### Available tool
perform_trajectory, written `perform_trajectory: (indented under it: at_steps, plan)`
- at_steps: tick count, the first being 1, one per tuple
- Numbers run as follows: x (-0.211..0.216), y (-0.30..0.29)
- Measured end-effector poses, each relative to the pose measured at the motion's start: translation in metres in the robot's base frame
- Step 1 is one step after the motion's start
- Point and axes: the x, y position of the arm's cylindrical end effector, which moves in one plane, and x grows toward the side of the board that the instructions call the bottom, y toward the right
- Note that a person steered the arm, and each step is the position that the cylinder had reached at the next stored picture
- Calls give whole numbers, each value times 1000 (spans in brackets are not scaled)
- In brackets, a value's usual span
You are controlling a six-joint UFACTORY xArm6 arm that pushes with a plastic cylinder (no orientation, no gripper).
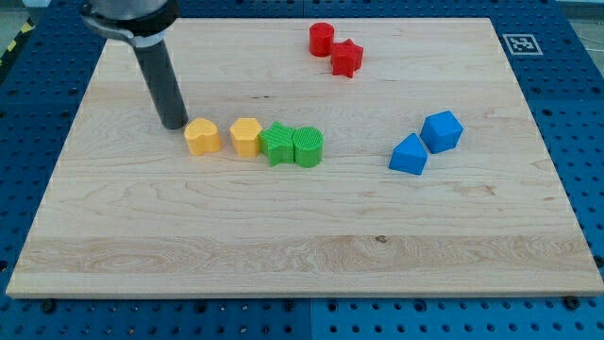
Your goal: Push the yellow heart into yellow hexagon
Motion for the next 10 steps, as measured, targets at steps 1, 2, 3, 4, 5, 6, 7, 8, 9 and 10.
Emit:
perform_trajectory:
  at_steps: [1,2,3,4,5,6,7,8,9,10]
  plan:
    - [1,12]
    - [1,32]
    - [8,35]
    - [13,19]
    - [28,7]
    - [53,9]
    - [53,16]
    - [53,19]
    - [62,19]
    - [62,25]
